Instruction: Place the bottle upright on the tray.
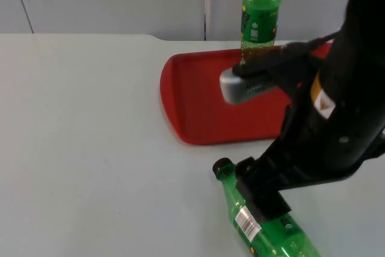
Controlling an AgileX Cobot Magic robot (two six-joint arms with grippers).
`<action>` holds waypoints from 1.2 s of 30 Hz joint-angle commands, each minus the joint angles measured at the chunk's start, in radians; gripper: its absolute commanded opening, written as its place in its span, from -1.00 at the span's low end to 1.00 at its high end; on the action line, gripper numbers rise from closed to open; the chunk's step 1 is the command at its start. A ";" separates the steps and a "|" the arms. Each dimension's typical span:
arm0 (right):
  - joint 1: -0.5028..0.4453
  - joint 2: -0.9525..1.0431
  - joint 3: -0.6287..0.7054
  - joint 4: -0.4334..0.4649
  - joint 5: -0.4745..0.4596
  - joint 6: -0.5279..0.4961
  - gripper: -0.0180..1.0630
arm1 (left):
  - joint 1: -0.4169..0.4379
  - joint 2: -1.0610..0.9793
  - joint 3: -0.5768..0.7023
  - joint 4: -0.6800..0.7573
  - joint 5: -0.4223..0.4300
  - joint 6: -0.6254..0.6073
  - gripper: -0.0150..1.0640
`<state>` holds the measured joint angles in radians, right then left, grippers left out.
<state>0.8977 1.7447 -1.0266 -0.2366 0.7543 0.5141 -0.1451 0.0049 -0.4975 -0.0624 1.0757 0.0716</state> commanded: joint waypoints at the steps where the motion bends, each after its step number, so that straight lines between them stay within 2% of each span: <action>1: 0.007 0.029 0.001 -0.060 -0.033 0.095 0.83 | -0.005 -0.005 0.003 -0.005 -0.001 -0.001 0.98; 4: 0.007 0.069 0.001 -0.040 -0.103 0.106 0.83 | -0.005 -0.005 0.003 -0.005 -0.001 -0.001 0.98; 17: 0.007 0.210 -0.001 -0.038 -0.212 0.125 0.83 | -0.005 -0.005 0.003 -0.005 -0.001 -0.001 0.98; 26: 0.005 0.265 -0.004 -0.020 -0.234 0.125 0.82 | -0.005 -0.005 0.003 -0.005 -0.001 -0.001 0.98; 36: 0.003 0.315 -0.097 -0.020 -0.165 0.114 0.79 | -0.005 -0.005 0.003 -0.005 -0.001 0.001 0.98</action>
<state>0.8977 2.0515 -1.1080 -0.2551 0.5688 0.6333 -0.1451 0.0049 -0.4975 -0.0624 1.0757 0.0716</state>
